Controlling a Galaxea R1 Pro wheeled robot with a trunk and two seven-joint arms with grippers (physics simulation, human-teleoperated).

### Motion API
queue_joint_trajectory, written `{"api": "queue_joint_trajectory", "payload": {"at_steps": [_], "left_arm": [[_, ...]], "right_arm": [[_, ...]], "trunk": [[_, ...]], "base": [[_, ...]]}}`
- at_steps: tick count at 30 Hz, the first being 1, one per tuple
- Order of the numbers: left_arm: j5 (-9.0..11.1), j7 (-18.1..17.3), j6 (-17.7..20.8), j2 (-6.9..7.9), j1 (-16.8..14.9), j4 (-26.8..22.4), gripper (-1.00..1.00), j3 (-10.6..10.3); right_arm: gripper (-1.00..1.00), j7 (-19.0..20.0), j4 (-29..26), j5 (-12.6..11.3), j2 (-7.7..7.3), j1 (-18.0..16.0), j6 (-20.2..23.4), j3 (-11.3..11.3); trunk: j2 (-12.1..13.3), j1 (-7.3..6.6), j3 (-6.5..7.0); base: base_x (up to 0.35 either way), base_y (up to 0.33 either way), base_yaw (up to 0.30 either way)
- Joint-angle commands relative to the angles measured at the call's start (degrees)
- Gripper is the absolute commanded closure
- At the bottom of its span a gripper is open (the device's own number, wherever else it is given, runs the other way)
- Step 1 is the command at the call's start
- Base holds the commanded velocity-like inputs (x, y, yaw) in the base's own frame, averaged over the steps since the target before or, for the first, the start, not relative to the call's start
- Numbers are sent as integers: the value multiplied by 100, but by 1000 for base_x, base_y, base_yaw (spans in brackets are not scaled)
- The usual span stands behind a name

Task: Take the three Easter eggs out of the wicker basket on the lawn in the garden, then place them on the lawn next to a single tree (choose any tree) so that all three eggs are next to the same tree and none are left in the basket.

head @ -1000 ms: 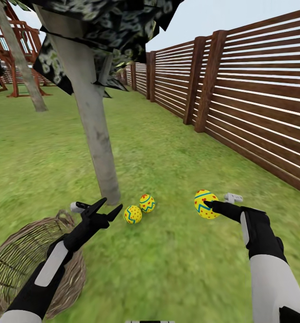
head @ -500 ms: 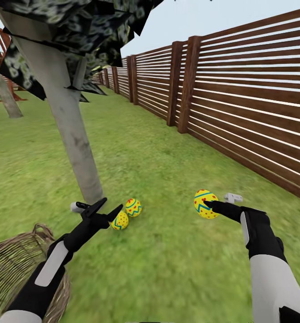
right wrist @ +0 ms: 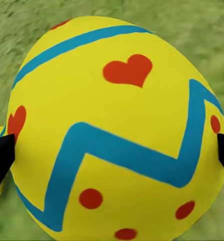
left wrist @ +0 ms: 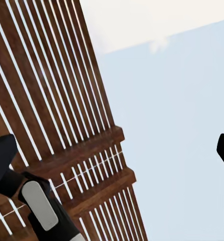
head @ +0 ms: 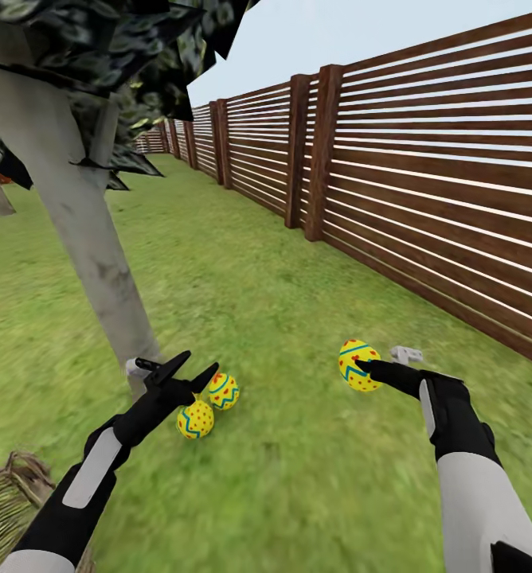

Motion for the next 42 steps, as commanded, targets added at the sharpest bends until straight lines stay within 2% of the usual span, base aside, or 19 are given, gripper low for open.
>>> {"api": "queue_joint_trajectory", "payload": {"at_steps": [1,18,21,23,25,27,28,33,34,37,39,40,42], "left_arm": [[39,0,32,6,-3,1,-100,-21],[38,0,31,5,-4,2,-100,-34],[39,0,31,-86,-4,-1,-100,-35],[45,-6,37,-104,-4,-23,-100,-43],[51,-6,46,-107,-4,-47,-100,-143],[49,-1,43,-108,-4,-49,-100,-394],[50,0,41,-114,-4,-54,-100,-472],[57,0,40,-144,-4,-69,-100,-547],[55,0,40,-212,-4,-72,-100,-638],[49,0,40,-289,-4,-69,-100,-890],[41,6,35,-316,-4,-56,-100,-941],[45,1,19,-320,-4,-39,-100,-933],[47,0,-60,-320,-4,-29,-100,-932]], "right_arm": [[100,58,-5,59,9,-5,14,-17],[100,52,120,52,13,-5,7,-19],[100,23,257,68,13,-4,-20,-11],[100,7,329,102,16,-4,-250,30],[100,5,340,136,4,-5,-421,367],[100,-36,502,207,-20,-5,-663,780],[100,-50,564,224,-14,-5,-754,860],[100,-271,644,241,0,-5,-777,926],[100,-278,680,244,-1,-5,-778,930],[100,-296,792,245,2,-5,-791,934],[100,-403,926,452,4,-5,-803,1004],[100,-595,1208,656,11,-5,-827,1151],[100,-792,1350,684,18,-3,-843,1269]], "trunk": [[-2,2,1],[-2,2,130],[-2,2,146],[-2,2,149],[-2,2,149],[-2,2,144],[-2,2,140],[-2,2,121],[-2,2,117],[-2,2,106],[-2,2,97],[-2,2,93],[-2,2,83]], "base": [[341,0,-115],[341,0,-195],[253,0,-152],[55,0,-37],[12,0,-5],[3,0,74],[1,0,171],[0,0,235],[0,0,250],[0,0,250],[0,0,250],[81,-97,249],[163,-184,248]]}}
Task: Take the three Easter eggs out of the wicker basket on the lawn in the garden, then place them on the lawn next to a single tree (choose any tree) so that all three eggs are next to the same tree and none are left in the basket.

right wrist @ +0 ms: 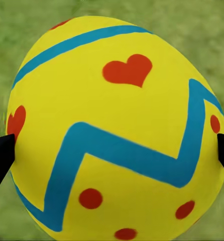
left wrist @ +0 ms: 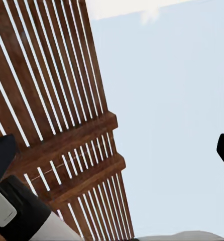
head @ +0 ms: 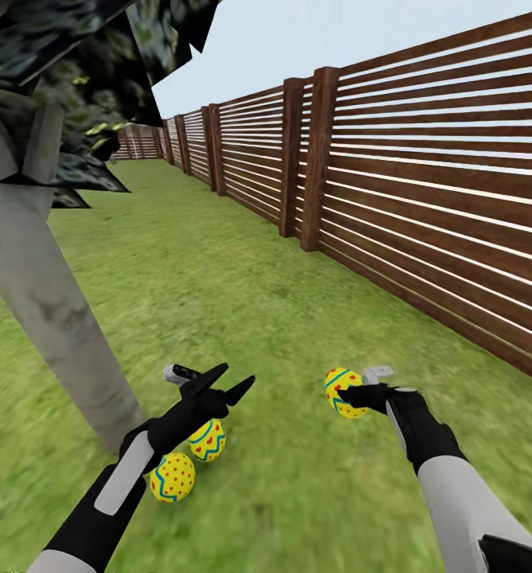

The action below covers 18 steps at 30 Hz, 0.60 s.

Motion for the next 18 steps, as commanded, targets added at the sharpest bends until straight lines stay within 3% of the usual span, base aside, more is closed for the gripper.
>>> {"api": "queue_joint_trajectory", "payload": {"at_steps": [1,10,13,18], "left_arm": [[40,2,-2,-1,-5,6,-100,-14],[32,2,-56,-106,-5,40,-100,-22],[32,2,-403,-110,-5,48,-100,-25],[32,1,-447,-110,-4,43,-100,-30]], "right_arm": [[100,-16,23,65,2,-2,9,37],[100,-64,53,68,6,-2,-5,99],[100,-56,54,68,2,-2,-12,100],[100,-54,53,68,-2,-2,-22,100]], "trunk": [[-2,0,-10],[-2,0,-54],[-2,0,-66],[-2,0,-68]], "base": [[206,-231,248],[229,-245,248],[71,-73,208],[4,-4,104]]}}
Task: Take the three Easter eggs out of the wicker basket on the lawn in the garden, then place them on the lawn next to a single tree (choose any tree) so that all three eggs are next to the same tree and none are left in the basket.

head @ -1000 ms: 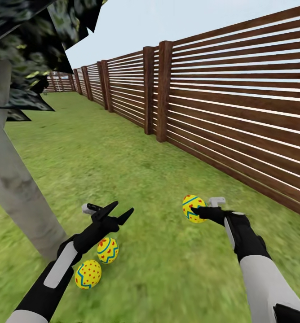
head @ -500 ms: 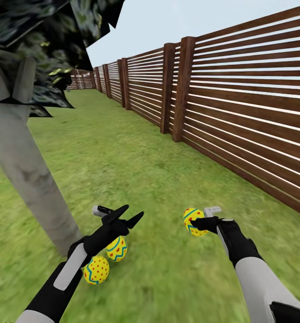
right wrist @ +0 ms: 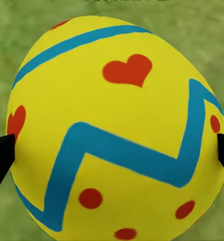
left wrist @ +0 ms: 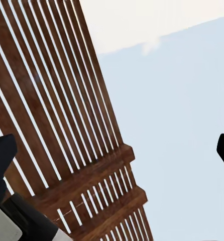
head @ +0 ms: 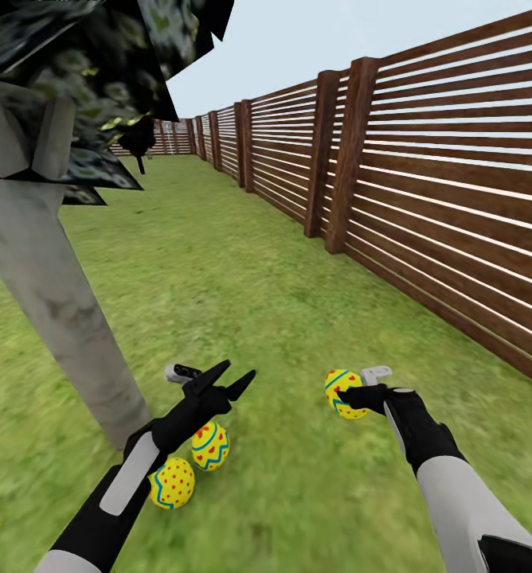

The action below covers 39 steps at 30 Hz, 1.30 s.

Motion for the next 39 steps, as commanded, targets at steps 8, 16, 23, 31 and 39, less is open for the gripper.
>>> {"api": "queue_joint_trajectory", "payload": {"at_steps": [8,16,23,31,39], "left_arm": [[47,2,38,5,3,15,-100,-16],[54,2,28,-4,11,143,-100,-16],[66,609,-252,-126,20,164,-100,-150],[74,794,-251,-127,20,167,-100,-174],[82,793,-252,-135,20,163,-100,-181]], "right_arm": [[100,49,-11,67,3,-1,19,-24],[100,43,-3,68,3,1,19,-24],[100,42,12,68,3,-2,19,-21],[100,42,160,75,1,0,9,178],[100,74,685,82,-8,-3,-1055,761]], "trunk": [[-2,-1,-5],[-2,-1,-5],[-2,-1,-5],[-2,-1,-5],[-2,-1,-5]], "base": [[0,0,282],[0,0,291],[97,-96,292],[240,-236,276],[35,-33,67]]}}
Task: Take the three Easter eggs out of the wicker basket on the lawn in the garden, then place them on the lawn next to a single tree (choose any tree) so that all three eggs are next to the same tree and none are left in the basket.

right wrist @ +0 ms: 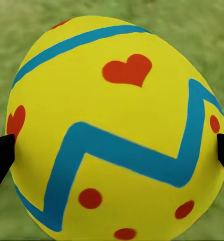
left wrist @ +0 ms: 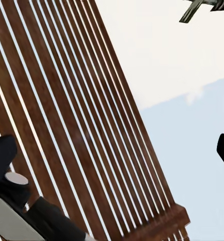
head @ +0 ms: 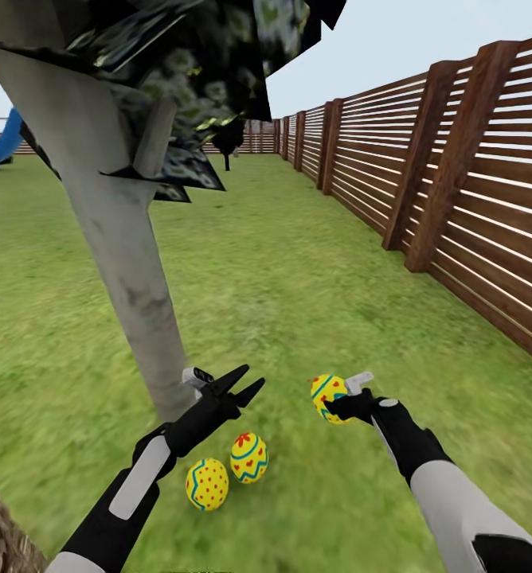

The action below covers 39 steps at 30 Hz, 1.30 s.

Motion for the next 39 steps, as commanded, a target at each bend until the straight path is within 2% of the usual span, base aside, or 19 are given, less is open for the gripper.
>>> {"api": "queue_joint_trajectory", "payload": {"at_steps": [1,5,12,15,20,27,28,30,32,35,39], "left_arm": [[50,3,38,4,-5,5,-100,-15],[50,3,38,3,-5,7,-100,-13],[42,3,34,-5,-5,8,-100,-22],[42,11,37,-5,-5,8,-100,-85],[42,12,32,-5,-5,8,-100,-93],[42,12,29,-5,-5,9,-100,-94],[42,12,29,-5,-5,14,-100,-94],[42,12,29,-5,-5,16,-100,-94],[42,11,27,-5,-5,16,-100,-94],[42,12,-148,-5,-5,17,-100,-94],[42,10,-200,-5,-5,17,-100,-102]], "right_arm": [[100,50,9,61,5,0,23,16],[100,24,127,63,6,0,17,454],[100,20,152,63,6,0,23,507],[100,13,210,63,6,1,24,528],[100,-73,247,63,6,0,24,644],[100,-100,283,63,15,6,27,676],[100,-121,392,63,18,6,24,746],[100,-189,585,49,23,4,10,1141],[100,-200,650,39,23,5,0,1342],[100,-194,785,36,19,7,-47,1393],[100,-176,809,20,15,3,-270,1395]], "trunk": [[-2,-1,-5],[-2,-1,-5],[-2,-1,-5],[-2,-1,-5],[-2,-1,-5],[-2,-1,-17],[-2,-1,-20],[-2,-1,-25],[-2,-1,-31],[-2,-1,-38],[-2,-1,-39]], "base": [[0,0,272],[0,0,290],[0,-18,295],[0,-286,295],[32,-321,295],[163,-205,292],[177,-185,286],[185,-184,284],[103,-98,280],[16,-15,196],[1,-1,20]]}}
